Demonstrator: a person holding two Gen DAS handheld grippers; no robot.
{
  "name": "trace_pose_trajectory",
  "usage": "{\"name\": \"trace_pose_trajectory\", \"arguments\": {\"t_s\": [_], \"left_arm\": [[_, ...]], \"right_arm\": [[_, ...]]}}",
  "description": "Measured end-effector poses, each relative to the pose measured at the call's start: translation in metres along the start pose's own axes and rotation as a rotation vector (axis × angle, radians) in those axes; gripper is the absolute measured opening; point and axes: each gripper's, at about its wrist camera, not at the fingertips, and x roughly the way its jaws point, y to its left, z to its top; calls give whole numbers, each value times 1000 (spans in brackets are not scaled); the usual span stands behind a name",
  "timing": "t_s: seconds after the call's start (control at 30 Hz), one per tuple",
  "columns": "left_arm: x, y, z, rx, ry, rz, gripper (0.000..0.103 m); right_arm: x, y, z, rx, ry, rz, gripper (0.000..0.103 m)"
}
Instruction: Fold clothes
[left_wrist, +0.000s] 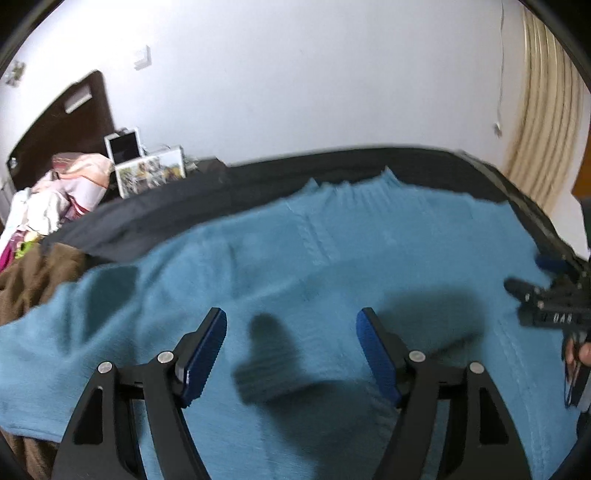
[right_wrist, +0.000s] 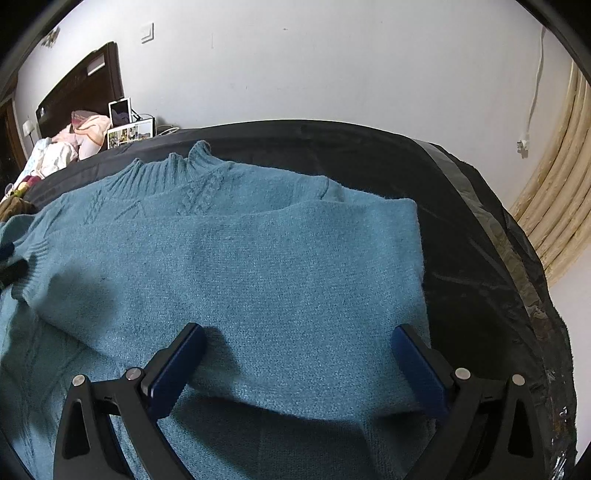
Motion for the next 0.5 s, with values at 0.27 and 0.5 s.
{"name": "trace_pose_trajectory", "arguments": {"t_s": [0.27, 0.5], "left_arm": [[21, 8, -7, -38, 65, -20, 82], [28, 15, -10, -69, 88, -40, 86]], "right_arm": [[2, 2, 1, -6, -2, -7, 102], [0, 5, 2, -15, -16, -34, 102]]}}
